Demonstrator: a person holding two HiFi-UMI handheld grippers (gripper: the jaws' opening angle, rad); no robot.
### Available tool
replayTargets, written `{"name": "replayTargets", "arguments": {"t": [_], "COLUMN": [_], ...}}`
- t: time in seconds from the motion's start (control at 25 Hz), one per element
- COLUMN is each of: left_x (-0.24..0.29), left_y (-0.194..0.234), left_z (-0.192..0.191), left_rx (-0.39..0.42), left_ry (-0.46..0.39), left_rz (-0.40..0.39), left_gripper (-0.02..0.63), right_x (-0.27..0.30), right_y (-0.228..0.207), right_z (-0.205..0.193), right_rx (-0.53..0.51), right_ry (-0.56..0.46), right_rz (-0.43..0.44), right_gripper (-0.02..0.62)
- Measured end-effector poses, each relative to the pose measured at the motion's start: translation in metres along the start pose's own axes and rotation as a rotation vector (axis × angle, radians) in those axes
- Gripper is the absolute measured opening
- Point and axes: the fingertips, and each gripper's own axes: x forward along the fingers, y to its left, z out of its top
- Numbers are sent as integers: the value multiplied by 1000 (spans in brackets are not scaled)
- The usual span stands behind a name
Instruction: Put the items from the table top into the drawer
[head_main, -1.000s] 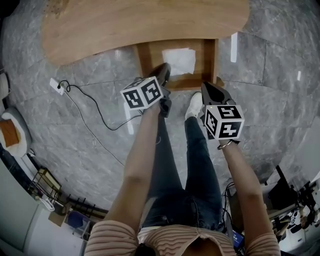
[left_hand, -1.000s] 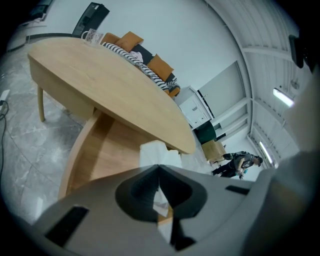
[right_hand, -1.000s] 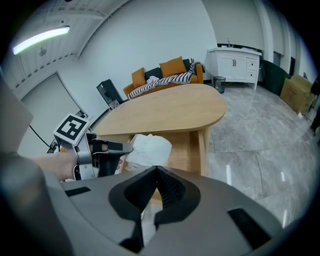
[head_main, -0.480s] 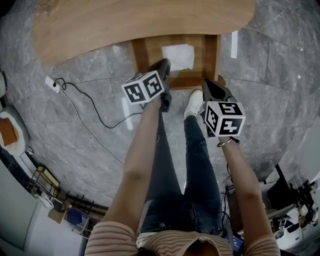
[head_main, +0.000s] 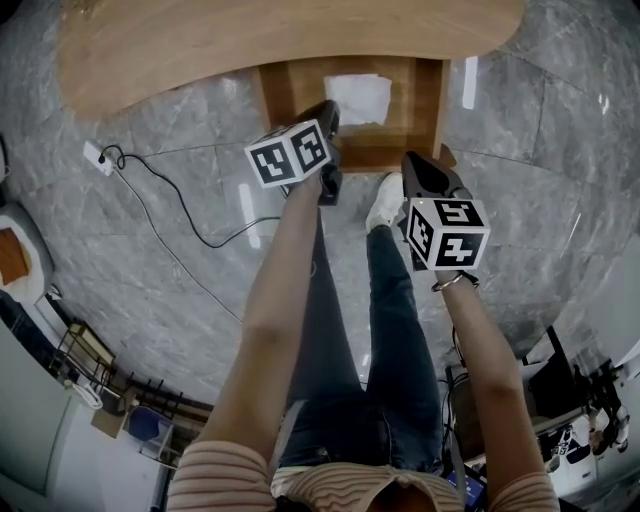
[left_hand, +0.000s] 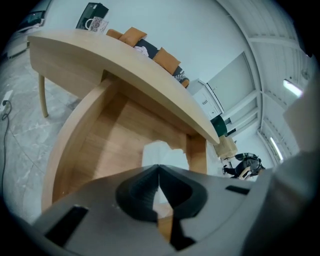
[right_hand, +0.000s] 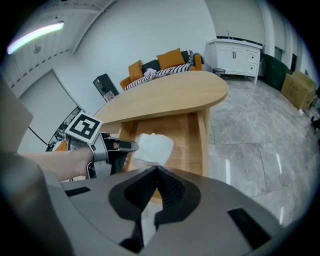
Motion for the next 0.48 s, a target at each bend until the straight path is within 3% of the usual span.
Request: {"name": "replayTargets", "arguments": {"t": [0.48], "left_x": [14], "left_y": [19], "left_z": [-5], "left_rx": [-24], "left_ry": [26], "left_rz": [65], "left_gripper": [15], "right_x": [6], "right_y": [0], "right_z": [-1], "right_rx": [-12], "right_ry": [11], "right_rz": [6], "right_gripper": [8]}}
